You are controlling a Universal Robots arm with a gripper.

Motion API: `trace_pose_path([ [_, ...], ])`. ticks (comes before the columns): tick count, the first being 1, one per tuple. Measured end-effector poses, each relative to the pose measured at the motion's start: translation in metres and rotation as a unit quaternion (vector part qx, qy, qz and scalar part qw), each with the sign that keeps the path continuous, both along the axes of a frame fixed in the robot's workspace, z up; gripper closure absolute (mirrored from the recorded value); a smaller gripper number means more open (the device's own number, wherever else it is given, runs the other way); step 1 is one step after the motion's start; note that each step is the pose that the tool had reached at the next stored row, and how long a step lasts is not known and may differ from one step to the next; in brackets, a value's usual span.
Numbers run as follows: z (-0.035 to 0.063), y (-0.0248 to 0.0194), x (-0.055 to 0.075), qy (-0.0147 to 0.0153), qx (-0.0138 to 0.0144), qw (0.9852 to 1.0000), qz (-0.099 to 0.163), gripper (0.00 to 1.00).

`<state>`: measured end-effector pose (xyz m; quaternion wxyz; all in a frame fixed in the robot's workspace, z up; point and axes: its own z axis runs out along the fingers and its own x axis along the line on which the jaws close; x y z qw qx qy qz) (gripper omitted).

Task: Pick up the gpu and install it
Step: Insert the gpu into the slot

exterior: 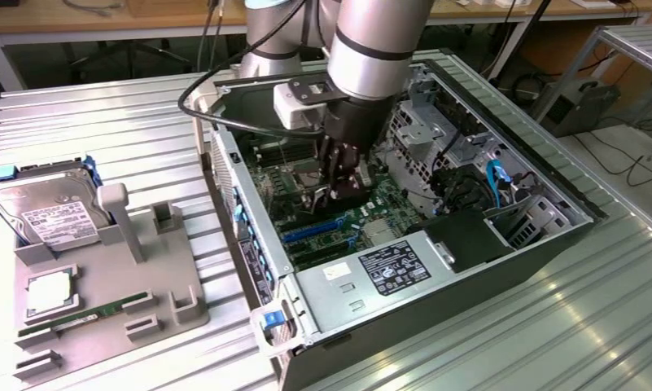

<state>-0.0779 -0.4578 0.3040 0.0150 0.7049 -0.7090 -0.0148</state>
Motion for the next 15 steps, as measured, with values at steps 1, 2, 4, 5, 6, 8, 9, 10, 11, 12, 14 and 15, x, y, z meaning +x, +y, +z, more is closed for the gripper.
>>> trace_pose_path([
  [1,-0.0117,-0.0015,-0.002,0.0000,0.0001,1.0000,0.002,0.74],
  [2,-0.0154,-0.0015,-0.003,0.0000,0.0000,1.0000,0.001,0.74],
  [4,-0.0310,-0.0015,-0.006,-0.0001,0.0001,1.0000,0.002,0.74],
  [5,-0.0323,-0.0015,-0.006,-0.0001,0.0001,1.0000,0.002,0.74],
  [6,-0.0347,-0.0016,-0.006,-0.0001,0.0001,1.0000,0.002,0.74],
  [8,-0.0388,-0.0016,-0.006,-0.0002,0.0001,1.0000,0.002,0.74],
  [9,-0.0419,-0.0015,-0.007,-0.0001,0.0005,1.0000,0.002,0.74],
  [10,-0.0426,-0.0016,-0.007,-0.0001,0.0024,1.0000,0.002,0.74],
  [11,-0.0428,-0.0013,-0.007,-0.0002,0.0041,1.0000,0.002,0.74],
  [12,-0.0429,-0.0008,-0.007,-0.0002,0.0063,1.0000,0.002,0.74],
  [14,-0.0428,-0.0004,-0.007,0.0000,0.0090,1.0000,0.002,0.74],
  [15,-0.0428,-0.0002,-0.007,0.0001,0.0110,0.9999,0.002,0.74],
])
